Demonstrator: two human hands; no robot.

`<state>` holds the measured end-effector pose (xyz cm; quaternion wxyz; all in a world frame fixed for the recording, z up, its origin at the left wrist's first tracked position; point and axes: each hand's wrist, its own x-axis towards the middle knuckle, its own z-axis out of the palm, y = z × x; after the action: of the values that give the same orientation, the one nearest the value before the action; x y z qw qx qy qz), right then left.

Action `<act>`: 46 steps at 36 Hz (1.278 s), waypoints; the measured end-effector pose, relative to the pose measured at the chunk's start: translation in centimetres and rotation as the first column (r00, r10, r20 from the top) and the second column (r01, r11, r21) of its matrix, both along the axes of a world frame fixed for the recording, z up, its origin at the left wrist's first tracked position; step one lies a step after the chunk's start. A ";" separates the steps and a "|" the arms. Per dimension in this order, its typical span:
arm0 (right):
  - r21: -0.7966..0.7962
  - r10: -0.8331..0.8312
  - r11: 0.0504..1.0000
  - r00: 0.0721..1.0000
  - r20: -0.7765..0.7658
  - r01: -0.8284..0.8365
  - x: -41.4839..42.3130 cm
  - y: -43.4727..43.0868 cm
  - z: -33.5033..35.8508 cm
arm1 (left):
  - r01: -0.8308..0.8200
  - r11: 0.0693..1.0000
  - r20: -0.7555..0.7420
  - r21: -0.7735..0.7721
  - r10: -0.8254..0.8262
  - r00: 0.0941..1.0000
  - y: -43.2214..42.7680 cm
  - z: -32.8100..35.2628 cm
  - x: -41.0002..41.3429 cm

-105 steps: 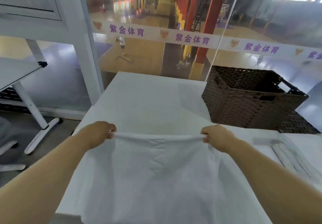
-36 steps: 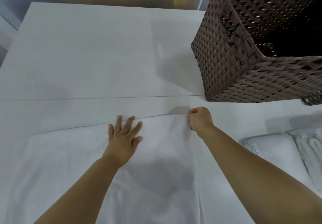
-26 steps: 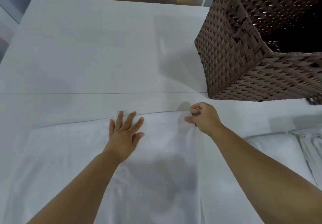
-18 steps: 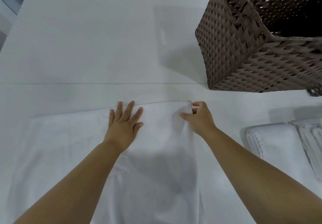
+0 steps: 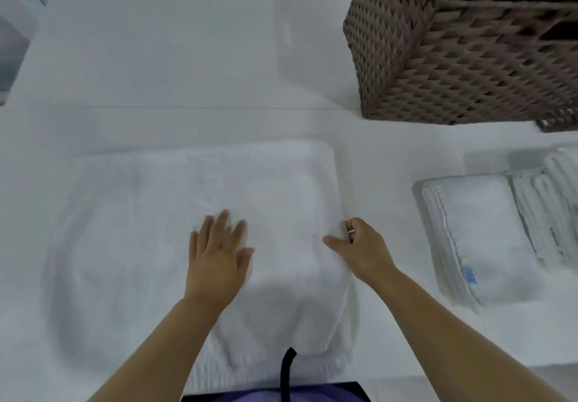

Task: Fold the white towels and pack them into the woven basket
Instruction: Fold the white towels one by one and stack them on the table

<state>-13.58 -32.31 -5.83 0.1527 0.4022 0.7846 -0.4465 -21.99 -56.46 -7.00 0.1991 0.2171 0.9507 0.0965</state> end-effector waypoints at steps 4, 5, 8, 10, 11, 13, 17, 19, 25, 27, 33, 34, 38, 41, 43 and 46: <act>0.013 0.023 1.000 0.999 0.041 -0.023 2.7 -0.9 0.5 | 0.029 0.998 0.043 -0.053 -0.027 0.999 -1.8 0.0 2.2; 0.014 0.030 0.999 0.998 0.048 -0.030 3.4 -1.2 0.6 | 0.046 0.997 0.058 -0.067 -0.042 0.997 -2.2 -0.2 2.4; 0.023 0.036 0.999 0.997 0.063 -0.037 5.5 -2.3 0.7 | 0.097 0.988 0.096 -0.119 -0.086 0.992 -2.7 -0.7 1.9; 0.030 0.024 0.999 0.997 0.067 -0.027 6.8 -3.1 0.7 | 0.120 0.981 0.108 -0.152 -0.104 0.989 -2.6 -0.6 1.4; 0.039 0.021 0.999 0.998 0.067 -0.024 7.5 -3.5 0.7 | 0.132 0.978 0.111 -0.164 -0.114 0.987 -2.5 -0.4 1.3; 0.067 0.020 0.997 0.998 0.060 -0.024 9.1 -4.3 0.7 | 0.156 0.973 0.114 -0.172 -0.138 0.984 -2.7 -0.3 1.4; 0.121 0.035 0.992 0.997 0.075 -0.044 12.0 -5.6 1.1 | 0.181 0.972 0.095 -0.148 -0.168 0.981 -3.8 -0.1 2.6; 0.158 0.065 0.984 0.991 0.116 -0.083 13.2 -6.2 1.3 | 0.171 0.977 0.080 -0.131 -0.162 0.984 -4.9 0.0 3.8; 0.305 0.094 0.940 0.977 0.193 -0.151 15.5 -8.5 2.3 | 0.139 0.987 0.029 -0.086 -0.137 0.990 -9.4 -0.1 9.2; 0.439 0.166 0.865 0.964 0.207 -0.243 15.9 -10.0 2.4 | 0.122 0.990 0.004 -0.076 -0.122 0.993 -11.1 -0.3 11.0; 0.554 0.437 0.659 0.859 0.268 -0.508 15.2 -14.3 1.2 | -0.003 0.988 0.004 -0.154 0.004 1.000 -16.0 -1.4 12.4; 0.561 0.473 0.617 0.830 0.296 -0.552 14.9 -14.8 0.8 | -0.018 0.986 0.004 -0.167 0.019 1.000 -16.7 -1.5 12.3; 0.518 0.565 0.466 0.692 0.449 -0.717 13.7 -15.8 -0.4 | -0.008 0.981 0.014 -0.196 0.011 1.000 -18.4 -1.7 11.8; 0.481 0.564 0.444 0.653 0.506 -0.756 13.1 -15.5 -0.7 | 0.017 0.975 0.026 -0.222 -0.011 1.000 -18.3 -1.9 11.2; 0.470 0.560 0.425 0.633 0.535 -0.774 12.6 -14.9 -0.7 | 0.016 0.975 0.041 -0.223 -0.007 0.999 -17.8 -2.0 10.8; 0.441 0.549 0.410 0.602 0.580 -0.798 11.1 -13.4 -0.6 | 0.026 0.975 0.047 -0.222 -0.016 0.999 -16.6 -2.0 9.8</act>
<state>-2.45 -45.75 -6.43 0.3027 0.1411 0.9415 0.0456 -12.20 -73.07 -9.03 0.2442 0.2015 0.9485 -0.0077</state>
